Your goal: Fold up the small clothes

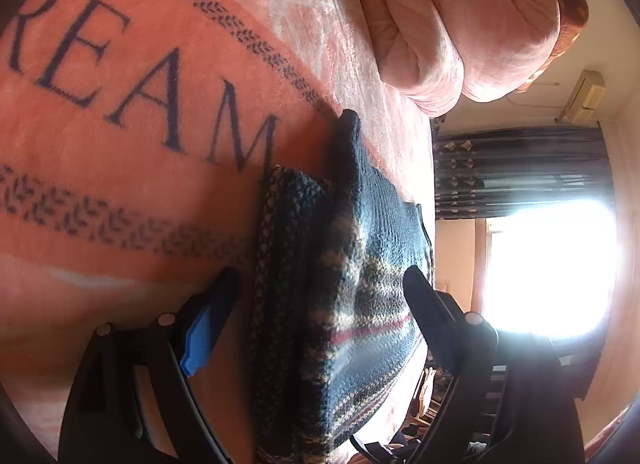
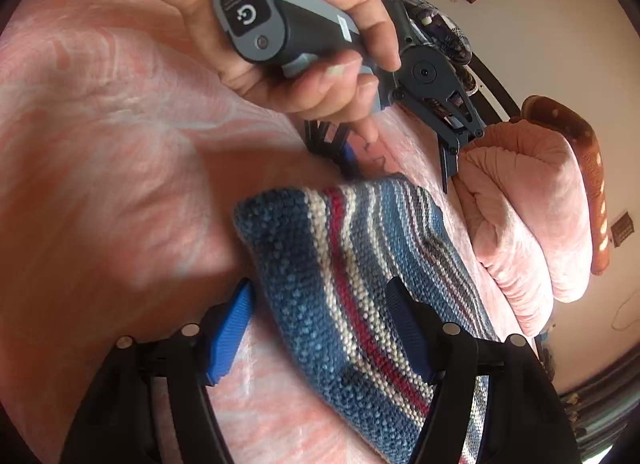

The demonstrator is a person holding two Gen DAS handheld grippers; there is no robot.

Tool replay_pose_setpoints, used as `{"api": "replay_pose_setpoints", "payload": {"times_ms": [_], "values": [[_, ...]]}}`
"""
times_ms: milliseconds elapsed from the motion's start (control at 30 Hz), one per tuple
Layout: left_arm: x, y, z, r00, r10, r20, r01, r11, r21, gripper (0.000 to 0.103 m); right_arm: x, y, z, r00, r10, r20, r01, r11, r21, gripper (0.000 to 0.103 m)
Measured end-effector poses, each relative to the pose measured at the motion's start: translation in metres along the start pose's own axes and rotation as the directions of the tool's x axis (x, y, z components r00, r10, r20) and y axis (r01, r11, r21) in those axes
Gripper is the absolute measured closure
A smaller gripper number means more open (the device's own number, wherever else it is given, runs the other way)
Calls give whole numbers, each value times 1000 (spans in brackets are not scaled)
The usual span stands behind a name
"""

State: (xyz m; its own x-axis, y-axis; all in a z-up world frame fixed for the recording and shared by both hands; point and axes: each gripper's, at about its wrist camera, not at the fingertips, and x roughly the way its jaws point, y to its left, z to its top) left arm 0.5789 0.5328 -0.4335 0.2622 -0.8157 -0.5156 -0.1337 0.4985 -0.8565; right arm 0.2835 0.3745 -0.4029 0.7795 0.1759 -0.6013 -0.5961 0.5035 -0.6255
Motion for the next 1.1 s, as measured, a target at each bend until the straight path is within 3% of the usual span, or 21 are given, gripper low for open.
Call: {"api": "replay_pose_setpoints", "payload": {"times_ms": [267, 333, 367, 500, 567, 700, 767, 800, 900, 1100], "values": [[9, -5, 6, 999, -24, -26, 24, 1000, 13, 20, 14, 3, 16, 994, -95, 49, 90, 992, 88, 33], [11, -6, 7, 999, -25, -32, 25, 999, 20, 22, 17, 1, 16, 994, -96, 43, 90, 989, 117, 40], [12, -6, 7, 999, -25, -37, 26, 999, 22, 24, 18, 1, 17, 996, -81, 36, 76, 990, 119, 53], [10, -1, 9, 999, -36, -39, 36, 999, -6, 30, 18, -6, 16, 998, -62, 30, 57, 987, 148, 74], [10, 1, 11, 998, -40, -40, 40, 999, -22, 30, 16, -16, 16, 999, -38, 29, 32, 981, 190, 82], [10, -2, 12, 999, -24, -38, 22, 999, -41, 30, 8, -31, 17, 999, -4, 37, -5, 969, 246, 84], [11, -3, 14, 999, -6, -41, 3, 998, -58, 39, 3, -34, 17, 999, 2, 38, -11, 966, 257, 84], [13, -4, 14, 999, 0, -52, -3, 998, -62, 52, 1, -36, 18, 999, 3, 40, -13, 964, 264, 84], [19, -15, 15, 994, 72, -80, -76, 996, -48, 77, -6, -43, 19, 999, 6, 47, -19, 959, 282, 84], [7, -53, 15, 993, 111, -44, -111, 994, -11, 83, -25, -73, 19, 997, 19, 70, -43, 932, 359, 85]]}}
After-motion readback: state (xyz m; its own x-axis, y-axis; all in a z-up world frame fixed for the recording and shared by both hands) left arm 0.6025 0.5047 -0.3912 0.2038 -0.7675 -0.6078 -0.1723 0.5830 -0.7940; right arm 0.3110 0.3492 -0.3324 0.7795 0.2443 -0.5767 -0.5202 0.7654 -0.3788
